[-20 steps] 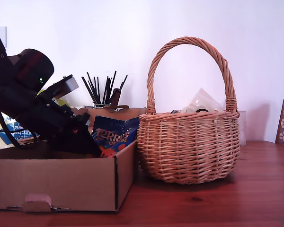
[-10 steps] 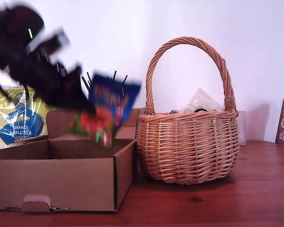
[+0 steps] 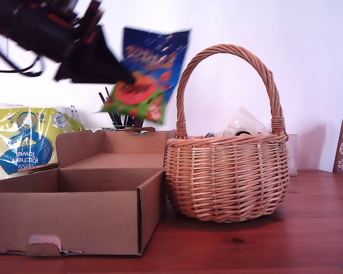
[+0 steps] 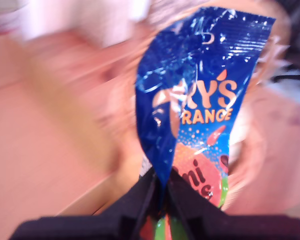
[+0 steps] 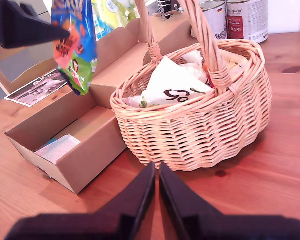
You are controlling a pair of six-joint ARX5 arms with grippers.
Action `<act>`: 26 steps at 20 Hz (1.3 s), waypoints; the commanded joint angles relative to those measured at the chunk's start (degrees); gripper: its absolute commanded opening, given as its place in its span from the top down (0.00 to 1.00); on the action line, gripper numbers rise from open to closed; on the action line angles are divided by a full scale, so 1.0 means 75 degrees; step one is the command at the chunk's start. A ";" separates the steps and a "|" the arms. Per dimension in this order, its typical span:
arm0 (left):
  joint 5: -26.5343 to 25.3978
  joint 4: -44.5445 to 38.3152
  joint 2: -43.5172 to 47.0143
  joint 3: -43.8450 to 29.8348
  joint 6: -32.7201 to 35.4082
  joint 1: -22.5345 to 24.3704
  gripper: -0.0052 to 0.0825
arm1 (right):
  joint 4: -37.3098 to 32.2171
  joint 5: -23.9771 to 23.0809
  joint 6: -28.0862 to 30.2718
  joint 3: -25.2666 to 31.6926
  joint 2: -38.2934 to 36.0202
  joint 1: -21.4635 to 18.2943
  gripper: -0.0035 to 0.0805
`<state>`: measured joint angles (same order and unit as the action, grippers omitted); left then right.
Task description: Move the bags of Easter eggs from the cardboard box on the left into the woven basket on the right side.
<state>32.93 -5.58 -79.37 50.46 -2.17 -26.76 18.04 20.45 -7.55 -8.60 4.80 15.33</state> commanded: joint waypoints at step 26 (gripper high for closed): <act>-0.1990 -0.2541 -0.3474 0.0557 -0.0909 -0.1405 0.96 | -0.0082 0.0003 -0.0099 -0.0020 0.0041 0.0003 0.97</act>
<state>18.79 -26.41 -104.27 55.57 -9.04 -37.17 18.00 20.45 -7.90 -8.60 4.80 15.33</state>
